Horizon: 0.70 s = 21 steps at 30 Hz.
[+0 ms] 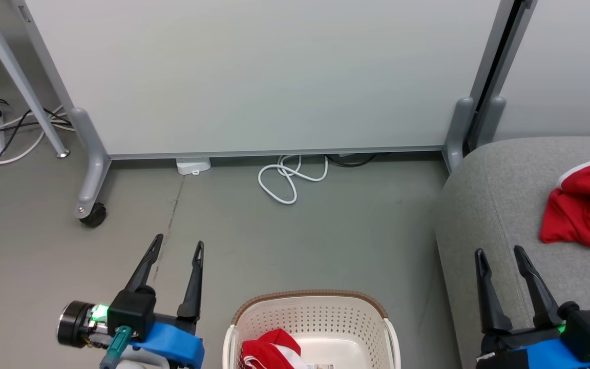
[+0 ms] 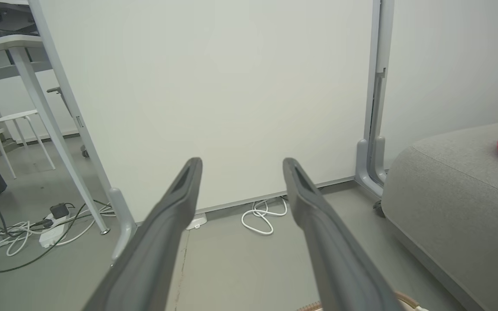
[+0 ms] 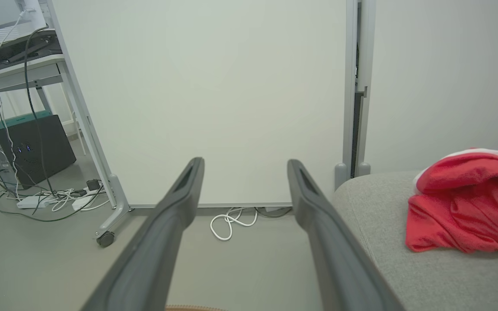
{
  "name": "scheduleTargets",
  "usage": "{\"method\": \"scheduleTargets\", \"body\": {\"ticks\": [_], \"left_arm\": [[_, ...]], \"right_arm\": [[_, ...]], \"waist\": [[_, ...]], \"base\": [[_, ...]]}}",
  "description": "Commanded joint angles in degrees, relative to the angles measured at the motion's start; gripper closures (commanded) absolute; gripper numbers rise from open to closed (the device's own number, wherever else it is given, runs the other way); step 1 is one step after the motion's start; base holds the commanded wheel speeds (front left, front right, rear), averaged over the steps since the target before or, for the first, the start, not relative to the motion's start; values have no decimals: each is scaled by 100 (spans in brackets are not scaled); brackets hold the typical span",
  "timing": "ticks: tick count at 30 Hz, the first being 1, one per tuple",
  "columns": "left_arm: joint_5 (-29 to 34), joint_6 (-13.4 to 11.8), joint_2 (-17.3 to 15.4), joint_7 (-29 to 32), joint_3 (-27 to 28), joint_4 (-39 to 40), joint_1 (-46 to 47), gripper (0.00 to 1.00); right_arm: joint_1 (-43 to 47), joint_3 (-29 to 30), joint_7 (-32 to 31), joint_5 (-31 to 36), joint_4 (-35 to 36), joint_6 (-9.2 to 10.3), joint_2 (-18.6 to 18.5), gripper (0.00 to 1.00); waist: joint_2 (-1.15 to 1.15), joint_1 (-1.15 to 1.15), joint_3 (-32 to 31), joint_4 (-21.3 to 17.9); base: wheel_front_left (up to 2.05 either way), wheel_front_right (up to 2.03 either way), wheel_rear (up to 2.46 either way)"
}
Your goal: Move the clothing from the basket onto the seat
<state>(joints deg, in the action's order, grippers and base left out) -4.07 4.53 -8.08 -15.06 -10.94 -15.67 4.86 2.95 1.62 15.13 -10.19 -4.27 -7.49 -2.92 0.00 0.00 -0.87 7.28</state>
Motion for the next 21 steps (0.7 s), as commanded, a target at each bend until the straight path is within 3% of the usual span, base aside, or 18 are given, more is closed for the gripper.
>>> {"method": "scheduleTargets", "body": {"ticks": [1,9,21], "left_arm": [[51,44,-30,-17,-68,-69,142,0],[302,244,-160,-17,-731,-708,823,0],[459,293,-450,-17,-2033,-2046,2029,0]], "right_arm": [[-99,-40,3,16,-1,-1,4,0],[-413,-276,3,170,82,-1,3,0],[-1261,-695,3,398,241,-1,1,0]], "waist": [[0,0,20,-29],[0,0,393,-256],[0,0,1609,-790]], "base": [[0,0,0],[0,0,0],[0,0,0]]}}
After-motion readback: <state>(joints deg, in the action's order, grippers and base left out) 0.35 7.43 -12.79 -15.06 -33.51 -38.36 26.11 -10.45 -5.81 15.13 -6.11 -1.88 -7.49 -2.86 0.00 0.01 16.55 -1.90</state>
